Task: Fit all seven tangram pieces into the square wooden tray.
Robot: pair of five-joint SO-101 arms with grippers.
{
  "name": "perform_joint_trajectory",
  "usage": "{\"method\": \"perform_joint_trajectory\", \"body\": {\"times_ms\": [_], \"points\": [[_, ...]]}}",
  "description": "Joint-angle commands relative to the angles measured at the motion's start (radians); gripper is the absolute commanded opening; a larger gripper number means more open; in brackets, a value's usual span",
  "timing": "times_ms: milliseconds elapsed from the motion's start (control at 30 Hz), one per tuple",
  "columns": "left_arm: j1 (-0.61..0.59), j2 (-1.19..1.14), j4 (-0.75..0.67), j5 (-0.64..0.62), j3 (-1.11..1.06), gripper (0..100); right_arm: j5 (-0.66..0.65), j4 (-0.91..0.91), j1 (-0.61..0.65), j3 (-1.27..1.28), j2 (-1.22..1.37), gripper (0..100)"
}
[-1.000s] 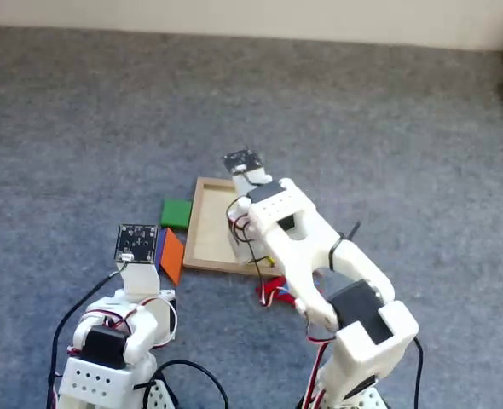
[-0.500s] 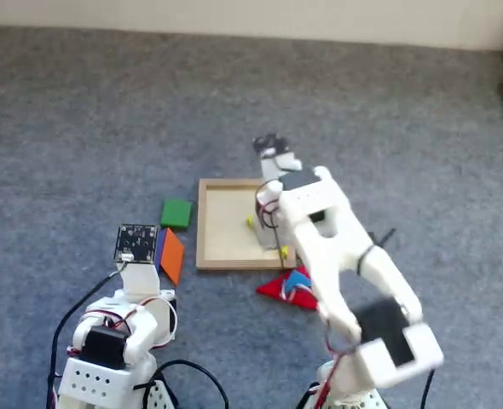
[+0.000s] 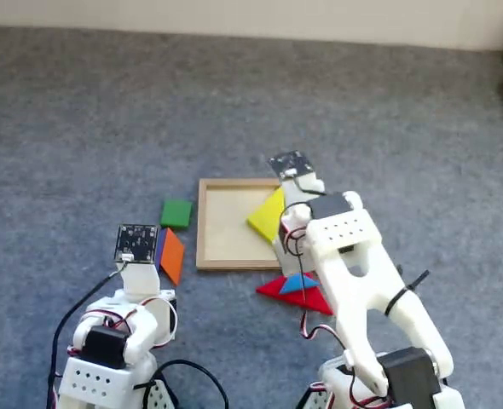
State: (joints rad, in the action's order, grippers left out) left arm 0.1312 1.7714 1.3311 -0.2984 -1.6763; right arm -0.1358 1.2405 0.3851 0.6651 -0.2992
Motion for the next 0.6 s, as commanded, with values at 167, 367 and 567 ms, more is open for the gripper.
{"method": "perform_joint_trajectory", "body": {"times_ms": [167, 367, 567], "points": [[-0.008, 0.042, 0.005, 0.002, -0.021, 1, -0.083, 0.007, 0.002, 0.036, -0.044, 20.4], [-0.008, 0.042, 0.005, 0.002, -0.021, 1, -0.081, -0.165, 0.036, 0.157, -0.039, 20.3], [-0.008, 0.042, 0.005, 0.002, -0.021, 1, -0.126, -0.289, -0.068, 0.226, -0.039, 20.3]]}}
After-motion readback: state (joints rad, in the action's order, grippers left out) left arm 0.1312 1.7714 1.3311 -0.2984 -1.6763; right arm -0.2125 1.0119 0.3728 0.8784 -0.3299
